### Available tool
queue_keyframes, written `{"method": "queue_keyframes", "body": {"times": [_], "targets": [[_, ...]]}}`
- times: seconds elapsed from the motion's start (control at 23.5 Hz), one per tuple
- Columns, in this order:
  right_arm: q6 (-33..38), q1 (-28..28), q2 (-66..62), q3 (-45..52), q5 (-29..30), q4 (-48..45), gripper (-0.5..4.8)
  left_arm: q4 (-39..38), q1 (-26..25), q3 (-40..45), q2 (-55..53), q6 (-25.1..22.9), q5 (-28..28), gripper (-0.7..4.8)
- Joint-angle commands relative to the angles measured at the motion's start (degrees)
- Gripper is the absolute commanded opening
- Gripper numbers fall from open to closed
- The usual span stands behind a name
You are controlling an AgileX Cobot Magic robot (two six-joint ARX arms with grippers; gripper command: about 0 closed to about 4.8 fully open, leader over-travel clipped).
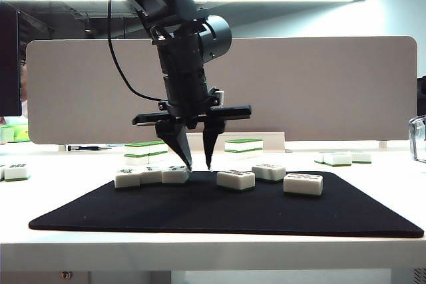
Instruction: Align six mahjong tiles in a row on the table.
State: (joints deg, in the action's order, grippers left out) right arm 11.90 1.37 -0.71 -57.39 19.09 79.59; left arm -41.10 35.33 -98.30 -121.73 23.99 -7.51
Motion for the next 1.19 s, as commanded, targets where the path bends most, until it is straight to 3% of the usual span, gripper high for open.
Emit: {"method": "queue_keyframes", "body": {"times": [0.04,0.51,0.6,0.68,0.77,0.85,0.98,1.19], "targets": [[-0.2,0.0,0.7,-0.1,-0.1,-0.5,-0.01,-1.9,-0.1,0.0,0.3,0.0,-3.1,1.43],[-0.2,0.0,0.7,-0.1,-0.1,-0.5,-0.01,-2.5,0.1,-3.0,0.4,-0.4,-3.2,1.43],[-0.2,0.0,0.7,-0.1,-0.1,-0.5,-0.01,-4.6,0.2,-5.2,0.4,-5.5,0.7,1.58],[-0.2,0.0,0.7,-0.1,-0.1,-0.5,-0.01,-7.1,0.4,-6.8,0.4,-10.2,3.8,2.02],[-0.2,0.0,0.7,-0.1,-0.2,-0.5,-0.01,-9.4,1.3,-7.5,0.4,-14.7,5.5,2.80],[-0.2,0.0,0.7,-0.1,-1.4,-0.5,-0.01,-11.3,2.7,-7.5,0.4,-21.6,5.8,3.12],[-0.2,0.0,0.7,-0.1,-1.6,-0.5,-0.01,-10.3,5.4,-7.5,0.4,-29.2,5.8,3.14],[-0.2,0.0,0.7,-0.1,-1.6,-0.5,-0.01,-8.1,6.8,-7.5,-0.4,-33.0,5.5,3.14]]}}
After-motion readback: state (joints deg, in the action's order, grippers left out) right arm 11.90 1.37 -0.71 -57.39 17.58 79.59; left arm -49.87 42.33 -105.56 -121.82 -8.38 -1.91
